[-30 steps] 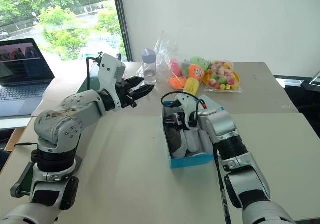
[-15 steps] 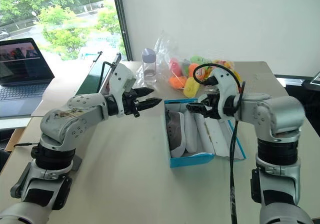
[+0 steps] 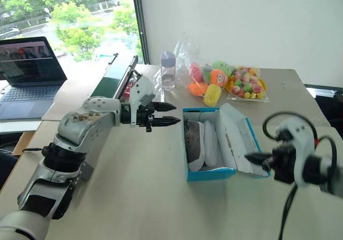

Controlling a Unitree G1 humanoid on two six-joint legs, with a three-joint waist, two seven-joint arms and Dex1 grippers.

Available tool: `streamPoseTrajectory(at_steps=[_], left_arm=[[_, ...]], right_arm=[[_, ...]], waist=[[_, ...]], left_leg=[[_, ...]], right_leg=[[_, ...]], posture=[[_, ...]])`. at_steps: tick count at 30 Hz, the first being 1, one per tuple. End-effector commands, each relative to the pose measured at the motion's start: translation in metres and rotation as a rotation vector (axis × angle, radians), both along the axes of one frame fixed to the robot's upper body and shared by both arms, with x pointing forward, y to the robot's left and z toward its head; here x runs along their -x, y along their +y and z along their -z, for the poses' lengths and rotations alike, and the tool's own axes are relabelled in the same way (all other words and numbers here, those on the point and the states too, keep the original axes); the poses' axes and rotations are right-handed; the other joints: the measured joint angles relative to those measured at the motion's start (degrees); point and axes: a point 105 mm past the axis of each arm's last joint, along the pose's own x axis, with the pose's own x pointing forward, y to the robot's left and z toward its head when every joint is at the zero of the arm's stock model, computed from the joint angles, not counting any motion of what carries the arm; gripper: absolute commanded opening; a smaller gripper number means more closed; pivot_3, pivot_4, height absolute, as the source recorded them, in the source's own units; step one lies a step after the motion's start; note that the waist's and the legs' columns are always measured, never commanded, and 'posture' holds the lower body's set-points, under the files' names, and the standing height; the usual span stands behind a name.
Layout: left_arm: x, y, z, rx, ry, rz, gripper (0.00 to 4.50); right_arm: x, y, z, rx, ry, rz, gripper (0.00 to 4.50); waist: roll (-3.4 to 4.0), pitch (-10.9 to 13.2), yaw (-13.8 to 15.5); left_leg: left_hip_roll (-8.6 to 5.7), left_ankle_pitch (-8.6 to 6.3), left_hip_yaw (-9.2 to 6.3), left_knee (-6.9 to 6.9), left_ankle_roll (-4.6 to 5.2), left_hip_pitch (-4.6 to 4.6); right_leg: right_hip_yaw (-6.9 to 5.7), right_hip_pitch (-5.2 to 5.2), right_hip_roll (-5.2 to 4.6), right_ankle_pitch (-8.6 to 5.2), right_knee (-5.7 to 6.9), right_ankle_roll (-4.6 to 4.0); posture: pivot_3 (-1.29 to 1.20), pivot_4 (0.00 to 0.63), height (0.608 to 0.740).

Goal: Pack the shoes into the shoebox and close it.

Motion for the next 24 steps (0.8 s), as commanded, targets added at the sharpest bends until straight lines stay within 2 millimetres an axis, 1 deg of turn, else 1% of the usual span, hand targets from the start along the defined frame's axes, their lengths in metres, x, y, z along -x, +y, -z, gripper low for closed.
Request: streamPoseTrajectory(at_steps=[1,3,4,5,6,8,9,12,17,20,22,24], left_arm=[[0.006,-0.007,-0.013,-0.008,-0.053,0.084,2.51],[0.008,-0.006,-0.013,-0.029,-0.056,0.107,2.51],[0.009,-0.005,-0.013,-0.046,-0.060,0.120,2.51],[0.009,-0.004,-0.013,-0.057,-0.063,0.128,2.51],[0.009,-0.004,-0.013,-0.068,-0.066,0.133,2.51],[0.010,-0.001,-0.015,-0.099,-0.077,0.145,2.51],[0.010,-0.001,-0.018,-0.111,-0.092,0.143,2.51],[0.010,0.001,-0.024,-0.123,-0.098,0.135,2.51],[0.019,0.007,-0.023,-0.180,-0.096,0.174,2.51],[0.019,0.013,-0.024,-0.209,-0.102,0.175,2.51],[0.019,0.016,-0.025,-0.221,-0.104,0.175,2.51],[0.018,0.019,-0.026,-0.232,-0.107,0.173,2.51]], right_arm=[[0.016,-0.003,0.014,-0.009,0.020,0.081,0.05],[0.021,0.001,0.024,-0.055,0.037,0.116,0.05],[0.022,0.002,0.035,-0.060,0.056,0.142,0.05],[0.023,0.002,0.041,-0.058,0.068,0.160,0.05],[0.022,0.003,0.046,-0.072,0.073,0.182,0.05],[0.018,0.003,0.063,-0.080,0.087,0.238,0.05],[0.011,0.001,0.072,-0.086,0.074,0.283,0.05],[-0.010,-0.006,0.085,-0.136,-0.002,0.390,0.05],[-0.022,-0.021,0.114,-0.144,-0.049,0.500,0.05],[-0.030,-0.028,0.129,-0.143,-0.079,0.553,0.05],[-0.035,-0.032,0.135,-0.146,-0.109,0.589,0.05],[-0.041,-0.038,0.137,-0.140,-0.162,0.624,0.05]], waist=[[0.01,0.0,-0.4],[0.02,0.0,-0.8],[0.03,0.0,-1.0],[0.04,0.0,-1.1],[0.07,0.0,-1.3],[0.11,-0.1,-1.5],[0.12,-0.1,-1.5],[0.15,-0.1,-1.5],[0.26,-0.1,-1.3],[0.27,-0.1,-1.3],[0.26,-0.1,-1.5],[0.26,-0.1,-1.6]], left_leg=[[0.00,0.00,0.00,0.02,0.00,0.02],[0.00,0.01,0.01,0.07,-0.01,0.08],[0.02,0.03,0.00,0.10,-0.04,0.14],[0.03,0.04,0.00,0.11,-0.07,0.20],[0.03,0.05,-0.03,0.10,-0.09,0.23],[0.03,0.05,-0.01,0.10,-0.10,0.27],[0.03,0.05,-0.02,0.10,-0.10,0.25],[0.02,0.05,-0.02,0.05,-0.09,0.20],[-0.01,0.02,-0.01,-0.01,-0.05,0.11],[-0.01,0.02,-0.02,-0.02,-0.04,0.11],[-0.02,0.02,-0.01,0.00,-0.04,0.15],[-0.02,0.03,0.01,0.04,-0.04,0.20]], right_leg=[[0.02,0.00,0.00,0.00,0.03,0.01],[0.08,0.01,-0.01,-0.03,0.12,-0.03],[0.10,0.05,0.03,-0.18,0.13,-0.28],[0.11,0.07,0.03,-0.21,0.15,-0.35],[0.11,0.09,0.03,-0.22,0.16,-0.36],[0.14,0.08,0.04,-0.22,0.17,-0.36],[0.14,0.08,0.05,-0.22,0.16,-0.36],[0.16,0.01,0.03,-0.22,0.15,-0.36],[0.13,-0.05,0.06,-0.29,0.13,-0.27],[0.10,-0.05,0.06,-0.33,0.15,-0.27],[0.12,-0.01,0.06,-0.33,0.16,-0.28],[0.19,0.04,0.06,-0.33,0.15,-0.28]], posture=[[0.00,0.150,0.740],[0.00,0.150,0.740],[0.00,0.150,0.740],[0.00,0.150,0.740],[0.00,0.150,0.740],[0.00,0.150,0.740],[0.00,0.150,0.740],[0.00,0.150,0.740],[0.00,0.150,0.740],[0.00,0.150,0.740],[0.00,0.150,0.740],[0.00,0.150,0.740]])
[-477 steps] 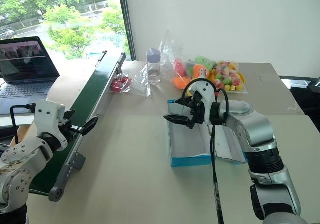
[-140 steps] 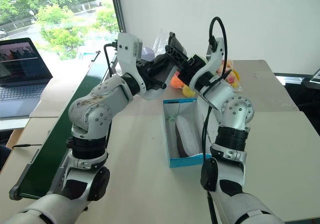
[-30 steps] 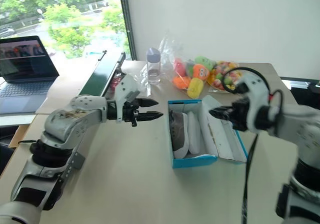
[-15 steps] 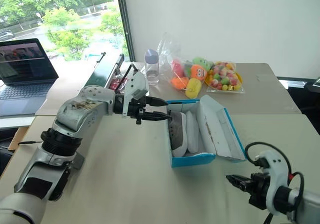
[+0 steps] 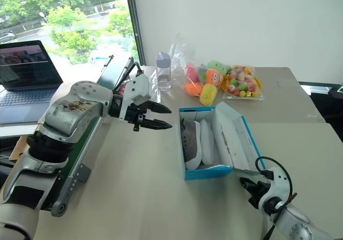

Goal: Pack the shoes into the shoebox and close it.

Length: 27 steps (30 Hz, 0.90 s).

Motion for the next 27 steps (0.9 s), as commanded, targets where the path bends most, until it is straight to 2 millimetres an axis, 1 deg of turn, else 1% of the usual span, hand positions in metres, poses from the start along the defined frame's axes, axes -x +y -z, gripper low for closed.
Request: streamPoseTrajectory(at_steps=[1,3,6,8,11,12,14,18,21,24,27], left_arm=[[0.004,0.001,-0.014,-0.021,-0.059,0.027,2.51],[0.004,0.002,-0.014,-0.027,-0.059,0.029,2.51],[0.004,0.002,-0.016,-0.028,-0.061,0.031,2.51],[0.004,0.003,-0.016,-0.029,-0.062,0.031,2.51],[0.003,0.007,-0.015,-0.045,-0.068,0.037,2.51],[0.002,0.008,-0.015,-0.044,-0.072,0.026,2.51],[-0.001,0.011,-0.017,-0.042,-0.075,0.008,2.51],[-0.007,0.019,-0.024,-0.031,-0.094,-0.034,2.51],[-0.007,0.019,-0.034,0.009,-0.100,-0.037,2.51],[-0.005,0.017,-0.055,0.118,-0.123,-0.036,2.51],[-0.006,0.023,-0.065,0.162,-0.139,-0.054,2.51]], right_arm=[[-0.010,-0.018,0.000,0.064,-0.092,0.093,0.05],[-0.013,-0.020,-0.004,0.066,-0.167,0.109,0.05],[-0.010,-0.029,-0.025,0.020,-0.337,0.171,0.05],[-0.009,-0.035,-0.036,0.047,-0.404,0.199,0.05],[-0.008,-0.042,-0.062,0.045,-0.521,0.234,0.05],[-0.007,-0.043,-0.069,0.034,-0.547,0.235,0.05],[-0.007,-0.044,-0.077,0.025,-0.571,0.229,0.05],[-0.012,-0.048,-0.099,0.087,-0.612,0.191,0.05],[-0.017,-0.043,-0.116,0.110,-0.636,0.133,0.05],[-0.023,-0.027,-0.132,0.097,-0.656,0.050,0.05],[-0.029,-0.009,-0.143,0.065,-0.661,-0.022,0.05]], waist=[[0.00,0.0,-0.1],[0.02,0.0,0.0],[0.03,0.0,0.2],[0.05,0.0,0.2],[0.06,0.0,0.1],[0.06,0.0,0.1],[0.07,0.0,0.0],[0.12,0.0,0.0],[0.12,0.0,0.1],[0.14,0.0,0.1],[0.14,0.0,0.0]], left_leg=[[0.00,0.00,0.01,0.03,0.00,0.03],[0.00,0.01,0.01,0.06,0.00,0.06],[-0.01,0.01,0.00,0.04,0.00,0.04],[-0.01,0.01,-0.03,-0.01,0.01,0.02],[-0.01,0.00,0.00,-0.06,0.02,0.00],[-0.01,0.00,0.00,-0.06,0.02,0.00],[-0.01,0.00,0.01,-0.07,0.02,0.03],[-0.01,0.05,0.03,-0.03,-0.04,0.09],[-0.02,0.05,0.07,-0.02,-0.04,0.14],[-0.02,0.05,0.07,-0.04,-0.03,0.12],[-0.02,0.05,0.07,-0.05,-0.03,0.11]], right_leg=[[0.03,0.02,0.00,0.00,0.01,0.00],[0.08,0.05,0.00,0.00,0.01,0.00],[0.14,0.02,0.00,0.00,0.03,0.00],[0.15,-0.01,0.02,0.00,0.05,0.00],[0.18,-0.04,0.04,-0.01,0.05,0.03],[0.19,-0.05,0.04,-0.01,0.05,0.03],[0.21,-0.04,0.06,-0.01,0.08,0.03],[0.26,-0.02,0.06,0.00,0.13,0.00],[0.35,0.01,0.06,0.00,0.13,0.00],[0.39,-0.02,0.08,0.00,0.13,0.00],[0.38,-0.02,0.10,0.01,0.14,0.01]], posture=[[0.00,0.150,0.740],[0.00,0.150,0.740],[0.00,0.150,0.740],[0.00,0.150,0.740],[0.00,0.150,0.740],[0.00,0.150,0.740],[0.00,0.150,0.740],[0.00,0.150,0.740],[0.00,0.150,0.740],[0.00,0.150,0.740],[0.00,0.150,0.740]])
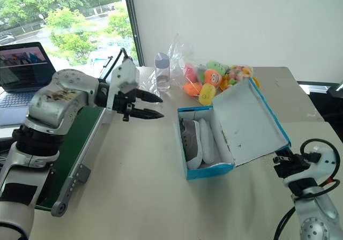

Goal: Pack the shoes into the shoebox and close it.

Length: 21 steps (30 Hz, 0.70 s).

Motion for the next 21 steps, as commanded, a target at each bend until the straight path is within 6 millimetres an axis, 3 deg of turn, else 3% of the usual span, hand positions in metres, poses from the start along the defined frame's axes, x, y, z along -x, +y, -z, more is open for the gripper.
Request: streamPoseTrajectory(at_steps=[1,5,9,12,15,21], left_arm=[[0.003,0.007,-0.027,0.072,-0.069,-0.008,2.51],[0.003,0.012,-0.022,0.043,-0.072,-0.029,2.51],[0.005,0.013,-0.022,0.045,-0.071,-0.046,2.51],[0.005,0.014,-0.022,0.038,-0.074,-0.061,2.51],[0.009,0.014,-0.022,0.036,-0.068,-0.058,2.51],[0.012,0.016,-0.022,0.030,-0.066,-0.072,2.51]], right_arm=[[-0.006,0.025,-0.024,-0.003,-0.044,-0.103,0.05],[-0.017,0.044,-0.036,0.016,-0.051,-0.182,0.05],[-0.031,0.092,-0.052,0.085,-0.063,-0.363,0.05],[-0.034,0.115,-0.056,0.085,-0.067,-0.453,0.05],[-0.033,0.140,-0.058,0.132,-0.055,-0.566,0.05],[-0.036,0.165,-0.042,0.190,0.018,-0.707,0.05]], waist=[[0.00,0.0,-0.2],[0.00,0.0,-0.1],[0.00,0.0,-0.5],[0.00,0.0,-0.6],[0.00,0.0,-0.5],[-0.01,0.0,-0.2]], left_leg=[[0.00,0.00,0.00,0.00,0.00,0.00],[-0.01,0.00,0.02,0.02,0.00,0.02],[-0.05,0.02,0.17,0.06,0.03,0.06],[-0.04,0.02,0.14,0.06,0.03,0.07],[-0.03,0.01,0.13,0.02,0.03,0.02],[-0.10,-0.07,0.16,0.06,0.16,-0.08]], right_leg=[[0.00,0.00,0.02,0.00,0.00,0.00],[-0.01,0.04,0.02,0.01,0.00,0.01],[0.23,0.04,0.03,0.03,0.02,0.02],[0.24,0.04,0.07,0.03,0.05,0.03],[0.23,0.00,0.14,0.10,0.02,0.15],[0.21,0.00,0.07,0.22,-0.07,0.39]], posture=[[0.00,0.150,0.740],[0.00,0.150,0.740],[0.00,0.150,0.740],[0.00,0.150,0.740],[0.00,0.150,0.740],[0.00,0.150,0.740]])
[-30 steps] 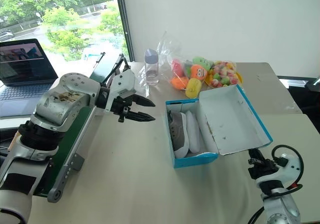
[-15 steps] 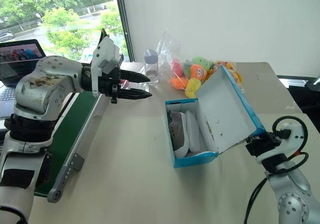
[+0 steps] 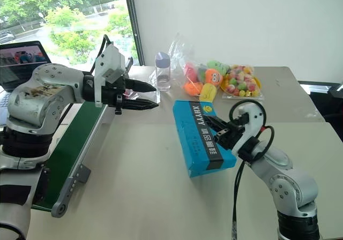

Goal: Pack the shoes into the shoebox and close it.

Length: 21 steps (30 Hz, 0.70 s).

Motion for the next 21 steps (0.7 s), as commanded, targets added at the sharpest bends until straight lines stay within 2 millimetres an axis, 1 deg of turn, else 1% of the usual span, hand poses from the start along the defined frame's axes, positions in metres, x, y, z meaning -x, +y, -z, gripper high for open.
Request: streamPoseTrajectory(at_steps=[1,3,5,8,9,10,11,14,16,18,20,21], left_arm=[[0.006,0.003,-0.011,0.016,-0.041,-0.004,2.51],[0.006,0.003,-0.011,0.015,-0.040,-0.011,2.51],[0.007,0.003,-0.010,0.015,-0.038,-0.014,2.51],[0.009,0.004,-0.008,0.009,-0.033,-0.024,2.51],[0.009,0.005,-0.007,0.005,-0.031,-0.030,2.51],[0.009,0.006,-0.006,0.002,-0.030,-0.034,2.51],[0.009,0.007,-0.005,0.001,-0.027,-0.038,2.51],[0.010,0.008,-0.003,0.001,-0.019,-0.048,2.51],[0.011,0.010,0.000,-0.009,-0.017,-0.055,2.51],[0.011,0.010,0.001,-0.004,-0.013,-0.059,2.51],[0.011,0.011,0.001,0.000,-0.013,-0.063,2.51],[0.012,0.012,0.004,0.001,-0.005,-0.068,2.51]], right_arm=[[-0.002,0.015,0.008,0.054,0.009,-0.078,0.05],[-0.007,0.021,0.018,0.090,0.022,-0.100,0.05],[-0.016,0.021,0.032,0.102,0.070,-0.093,0.05],[-0.032,0.013,0.068,0.216,0.134,-0.064,0.05],[-0.035,0.010,0.078,0.202,0.181,-0.051,0.05],[-0.038,0.008,0.084,0.183,0.213,-0.043,0.05],[-0.040,0.005,0.092,0.218,0.220,-0.038,0.05],[-0.041,0.002,0.107,0.276,0.247,-0.041,0.05],[-0.041,0.004,0.110,0.312,0.262,-0.052,0.05],[-0.041,0.008,0.105,0.310,0.259,-0.060,0.05],[-0.045,0.010,0.090,0.273,0.234,-0.054,0.05],[-0.044,0.013,0.067,0.229,0.195,-0.078,0.05]], waist=[[0.00,0.0,0.0],[-0.01,0.0,0.0],[-0.01,0.0,0.0],[-0.01,0.0,-0.1],[-0.01,0.0,-0.2],[-0.01,0.0,-0.2],[-0.06,0.0,-0.2],[-0.22,-0.1,-0.3],[-0.25,-0.2,-0.4],[-0.27,-0.2,-0.4],[-0.27,-0.2,-0.4],[-0.27,-0.2,-0.4]], left_leg=[[-0.01,0.00,0.01,0.01,0.01,0.01],[-0.01,0.00,0.01,0.03,0.00,0.04],[-0.01,0.01,0.01,0.05,-0.01,0.04],[-0.02,0.02,0.02,0.06,-0.01,0.08],[-0.02,0.02,0.04,0.07,-0.01,0.09],[-0.02,0.02,0.06,0.07,-0.01,0.09],[-0.02,0.02,0.06,0.07,-0.01,0.10],[0.00,0.02,0.05,0.11,-0.02,0.19],[0.00,0.02,0.08,0.14,-0.01,0.36],[0.00,0.02,0.12,0.14,-0.02,0.59],[0.02,0.01,0.12,0.13,-0.03,0.79],[0.03,0.01,0.12,0.12,-0.03,0.86]], right_leg=[[0.01,0.00,-0.02,0.00,0.00,0.00],[0.01,0.02,0.00,-0.01,0.02,0.00],[0.01,0.01,0.00,-0.01,0.04,-0.01],[0.03,0.04,0.02,-0.01,0.06,-0.01],[0.04,0.04,0.02,-0.01,0.06,-0.01],[0.05,0.04,0.02,-0.01,0.06,-0.01],[0.05,0.05,0.02,0.00,0.06,0.00],[0.05,0.16,0.04,0.01,0.07,0.00],[0.10,0.31,0.03,-0.06,0.07,-0.11],[0.18,0.56,0.02,-0.15,0.07,-0.26],[0.17,0.74,0.01,-0.16,0.06,-0.27],[0.17,0.82,0.00,-0.16,0.05,-0.27]], posture=[[0.00,0.150,0.740],[0.00,0.150,0.740],[0.00,0.150,0.740],[0.00,0.150,0.740],[0.00,0.150,0.740],[0.00,0.150,0.740],[0.00,0.150,0.740],[0.00,0.150,0.740],[0.00,0.150,0.740],[0.00,0.150,0.740],[0.00,0.150,0.740],[0.00,0.150,0.740]])
